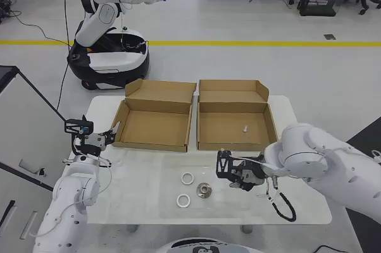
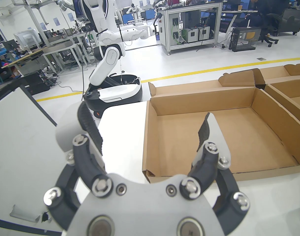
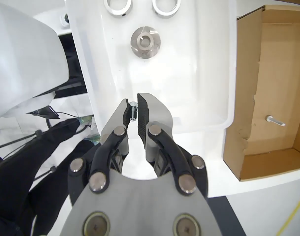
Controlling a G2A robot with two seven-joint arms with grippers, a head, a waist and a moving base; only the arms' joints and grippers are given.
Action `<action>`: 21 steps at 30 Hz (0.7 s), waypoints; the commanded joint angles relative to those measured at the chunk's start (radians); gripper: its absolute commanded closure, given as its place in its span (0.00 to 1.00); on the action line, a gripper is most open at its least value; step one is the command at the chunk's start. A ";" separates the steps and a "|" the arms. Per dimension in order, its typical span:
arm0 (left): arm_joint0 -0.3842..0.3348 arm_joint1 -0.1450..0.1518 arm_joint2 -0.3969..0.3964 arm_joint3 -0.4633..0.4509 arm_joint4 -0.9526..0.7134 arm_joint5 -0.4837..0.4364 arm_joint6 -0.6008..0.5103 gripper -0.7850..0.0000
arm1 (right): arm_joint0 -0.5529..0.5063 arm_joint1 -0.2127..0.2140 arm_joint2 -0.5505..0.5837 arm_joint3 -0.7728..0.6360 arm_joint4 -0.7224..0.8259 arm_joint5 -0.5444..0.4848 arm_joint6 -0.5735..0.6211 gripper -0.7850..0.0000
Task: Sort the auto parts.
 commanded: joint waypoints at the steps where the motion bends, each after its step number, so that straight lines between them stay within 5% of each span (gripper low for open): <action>1: 0.000 0.000 0.000 0.000 0.000 0.000 0.000 0.00 | -0.002 0.009 0.038 0.030 0.063 -0.019 0.000 1.00; 10: 0.000 0.000 0.000 0.000 0.000 0.000 0.000 0.00 | -0.065 0.060 0.173 0.178 0.418 -0.116 -0.058 1.00; 21: 0.000 0.000 0.000 0.000 0.000 0.000 0.000 0.00 | -0.047 0.099 0.167 0.223 0.768 -0.175 -0.116 1.00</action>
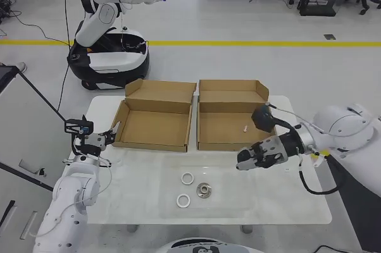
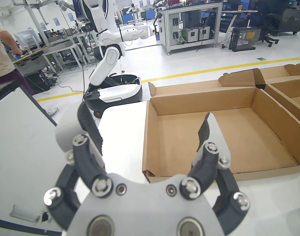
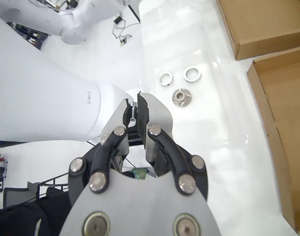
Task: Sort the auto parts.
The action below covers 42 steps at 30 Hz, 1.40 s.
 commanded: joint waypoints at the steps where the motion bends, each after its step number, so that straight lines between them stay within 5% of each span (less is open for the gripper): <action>1: 0.000 0.000 0.000 0.000 0.000 0.000 0.000 0.00 | 0.014 0.003 -0.009 -0.005 0.053 -0.006 -0.006 1.00; 16: 0.000 0.000 0.000 0.000 0.000 0.000 0.000 0.00 | 0.127 -0.043 -0.021 0.005 0.538 0.031 0.032 1.00; 27: 0.000 0.000 0.000 0.000 0.000 0.000 0.000 0.00 | 0.060 -0.191 0.232 0.075 0.917 0.247 0.247 1.00; 30: 0.000 0.000 0.000 0.000 0.000 0.000 0.000 0.00 | 0.039 -0.254 0.292 0.091 0.948 0.304 0.304 1.00; 42: 0.000 0.000 0.000 0.000 0.000 0.000 0.000 0.00 | 0.039 -0.254 0.292 0.091 0.948 0.304 0.304 1.00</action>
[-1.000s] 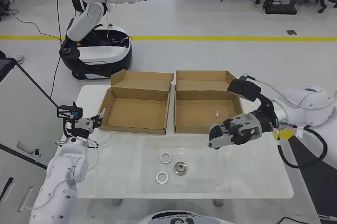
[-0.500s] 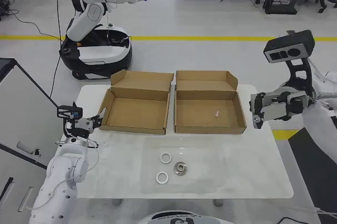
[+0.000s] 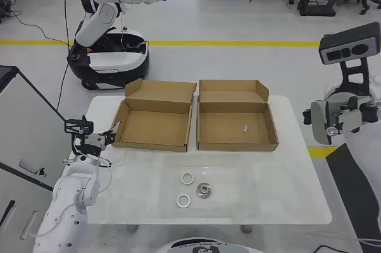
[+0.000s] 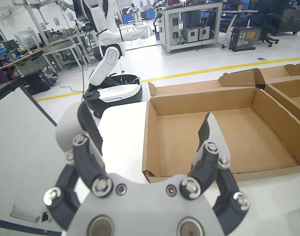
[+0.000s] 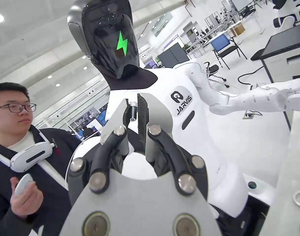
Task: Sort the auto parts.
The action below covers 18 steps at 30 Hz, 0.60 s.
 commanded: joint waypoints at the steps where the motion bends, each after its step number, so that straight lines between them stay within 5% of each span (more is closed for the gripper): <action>1: 0.000 0.000 0.000 0.000 0.000 0.000 0.000 0.00 | 0.000 0.000 0.000 0.000 0.000 0.000 0.000 1.00; 18: 0.000 0.000 0.000 0.000 0.000 0.000 0.000 0.00 | -0.005 -0.006 0.003 -0.029 -0.028 0.027 -0.056 1.00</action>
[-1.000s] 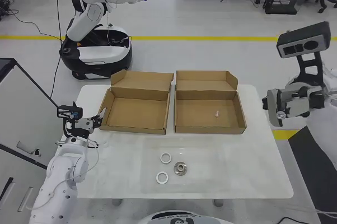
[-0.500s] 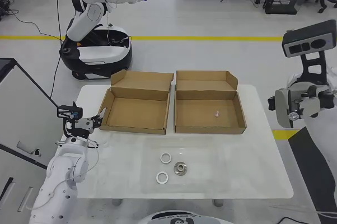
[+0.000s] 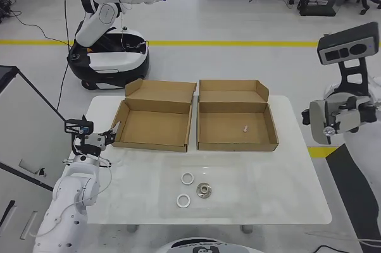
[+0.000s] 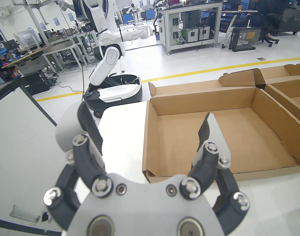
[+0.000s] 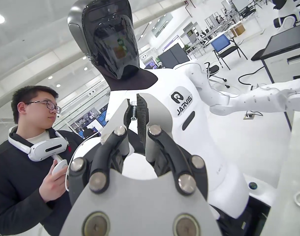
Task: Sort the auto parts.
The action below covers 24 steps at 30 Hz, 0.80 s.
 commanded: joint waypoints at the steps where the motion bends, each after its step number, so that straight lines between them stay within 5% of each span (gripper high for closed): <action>1: 0.000 0.000 0.000 0.000 0.000 0.000 0.000 0.00 | 0.006 -0.004 -0.001 -0.002 -0.020 0.016 -0.017 1.00; 24: 0.000 0.000 0.000 0.000 0.000 0.000 0.000 0.00 | 0.029 -0.040 -0.021 0.036 -0.267 0.134 -0.158 1.00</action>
